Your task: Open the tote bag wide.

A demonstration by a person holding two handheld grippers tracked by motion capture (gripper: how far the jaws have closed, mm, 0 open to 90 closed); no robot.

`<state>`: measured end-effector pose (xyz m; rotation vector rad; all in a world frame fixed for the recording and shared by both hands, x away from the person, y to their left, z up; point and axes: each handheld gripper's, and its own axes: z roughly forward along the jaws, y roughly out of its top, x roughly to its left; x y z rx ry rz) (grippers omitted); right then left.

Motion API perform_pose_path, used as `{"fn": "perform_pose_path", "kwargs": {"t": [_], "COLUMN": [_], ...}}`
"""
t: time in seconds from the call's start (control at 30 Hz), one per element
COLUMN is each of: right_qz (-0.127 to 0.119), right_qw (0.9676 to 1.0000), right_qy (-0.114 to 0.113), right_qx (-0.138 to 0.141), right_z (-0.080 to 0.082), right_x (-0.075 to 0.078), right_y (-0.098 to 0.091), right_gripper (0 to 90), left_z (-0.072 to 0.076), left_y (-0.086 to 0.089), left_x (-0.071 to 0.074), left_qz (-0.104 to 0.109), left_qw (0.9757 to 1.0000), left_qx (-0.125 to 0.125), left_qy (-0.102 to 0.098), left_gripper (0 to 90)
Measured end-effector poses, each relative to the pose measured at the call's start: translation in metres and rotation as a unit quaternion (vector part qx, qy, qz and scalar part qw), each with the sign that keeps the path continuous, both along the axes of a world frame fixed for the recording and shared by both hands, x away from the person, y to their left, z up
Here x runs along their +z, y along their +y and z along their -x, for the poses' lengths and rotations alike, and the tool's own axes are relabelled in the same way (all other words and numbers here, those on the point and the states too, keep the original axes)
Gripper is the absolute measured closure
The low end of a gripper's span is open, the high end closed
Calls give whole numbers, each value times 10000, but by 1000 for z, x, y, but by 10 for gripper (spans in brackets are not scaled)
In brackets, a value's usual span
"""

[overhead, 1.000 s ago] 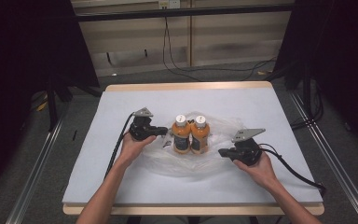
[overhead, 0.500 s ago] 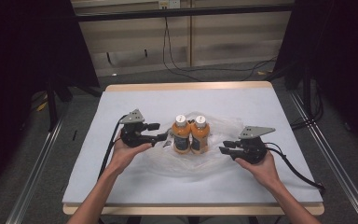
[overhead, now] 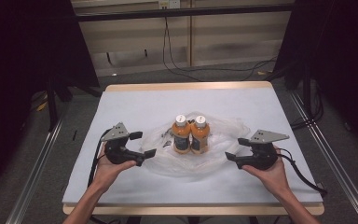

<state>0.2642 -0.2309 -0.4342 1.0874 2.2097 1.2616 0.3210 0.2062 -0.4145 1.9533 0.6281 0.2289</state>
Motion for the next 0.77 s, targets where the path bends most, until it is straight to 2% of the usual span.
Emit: {"fn": "perform_pose_path", "kwargs": {"t": [0.07, 0.17, 0.27, 0.37, 0.57, 0.63, 0.7, 0.77], "right_qz": [3, -39, -115, -138, -181, -252, -276, -244], "right_qw": [9999, 9996, 9989, 9982, 9956, 9952, 9944, 9947], "right_qy": [-19, 28, 36, 18, -45, -4, -75, -97], "right_qx": [-105, -278, -455, -580, -921, -943, -1020, -999], "right_z": [5, 12, 18, 25, 47, 52, 56, 60], "right_x": [0, 0, 1, 1, -3, -5, -7, -10], "right_y": [-4, -12, -20, -27, -44, -48, -51, -53], "right_gripper": [217, 221, 190, 169, 150, 146, 144, 128], "left_z": [6, 15, 26, 37, 59, 65, 73, 74], "left_y": [6, 12, 21, 30, 50, 55, 61, 64], "left_x": [-3, -10, -17, -21, -31, -35, -39, -41], "left_qz": [-45, -231, -217, -255, -250, -222, -147, -180], "left_qw": [10000, 9995, 9993, 9990, 9969, 9962, 9953, 9951], "left_qx": [57, 126, 182, 320, 727, 825, 937, 947], "left_qy": [3, 167, 233, 179, 153, 185, 176, 210], "left_gripper": [73, 89, 76, 63, 37, 37, 35, 26]}}
